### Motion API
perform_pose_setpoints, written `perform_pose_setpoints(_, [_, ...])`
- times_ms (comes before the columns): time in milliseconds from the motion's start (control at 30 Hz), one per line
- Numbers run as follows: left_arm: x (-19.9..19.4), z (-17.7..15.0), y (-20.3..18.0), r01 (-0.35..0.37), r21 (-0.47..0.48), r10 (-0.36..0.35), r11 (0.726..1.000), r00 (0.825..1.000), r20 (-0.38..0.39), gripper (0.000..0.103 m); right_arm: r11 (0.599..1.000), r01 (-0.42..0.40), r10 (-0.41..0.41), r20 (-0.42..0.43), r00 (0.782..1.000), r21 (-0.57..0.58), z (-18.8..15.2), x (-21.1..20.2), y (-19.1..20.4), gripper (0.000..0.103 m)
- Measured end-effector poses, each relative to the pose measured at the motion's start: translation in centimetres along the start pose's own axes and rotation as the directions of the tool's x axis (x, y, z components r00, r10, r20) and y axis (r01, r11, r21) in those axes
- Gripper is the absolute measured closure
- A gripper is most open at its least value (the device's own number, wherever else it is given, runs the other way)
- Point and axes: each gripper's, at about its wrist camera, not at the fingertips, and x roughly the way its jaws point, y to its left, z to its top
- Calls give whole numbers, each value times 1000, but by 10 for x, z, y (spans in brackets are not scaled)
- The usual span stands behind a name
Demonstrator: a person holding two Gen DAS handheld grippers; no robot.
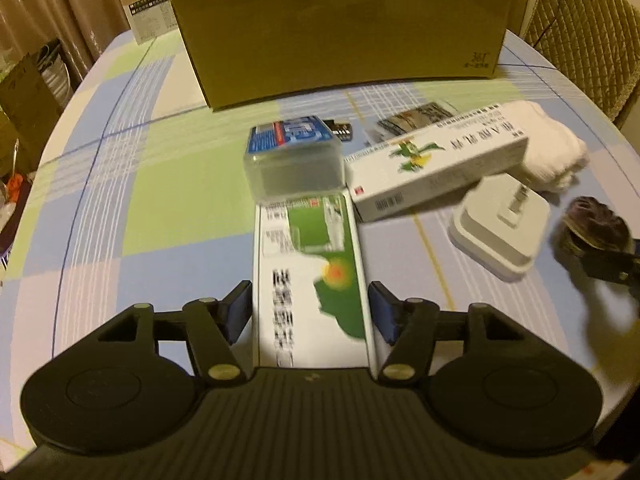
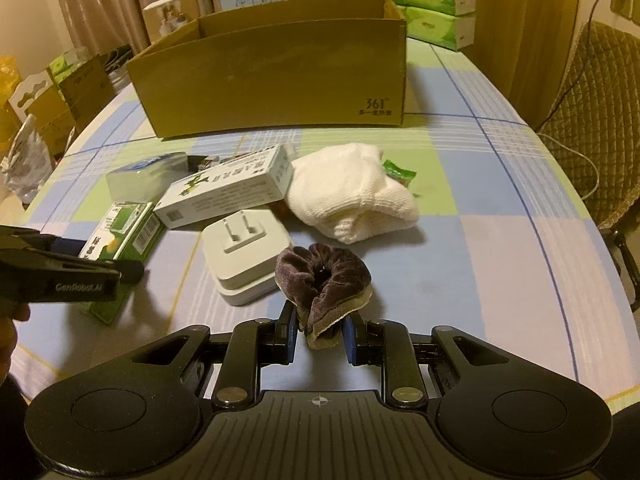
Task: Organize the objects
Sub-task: 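Carry the scrunchie and medicine box into the cardboard box with both tools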
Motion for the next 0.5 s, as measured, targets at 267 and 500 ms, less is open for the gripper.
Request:
perform_pose_setpoints(267, [-10, -4, 1, 5, -27, -5, 1000, 1000, -5, 52, 1000, -10, 10, 10, 1000, -1, 2, -8, 1, 83])
perform_pose_setpoints(500, [-36, -19, -3, 21, -52, -22, 998, 1000, -7, 52, 1000, -28, 28, 43, 999, -4, 5, -26, 7, 83])
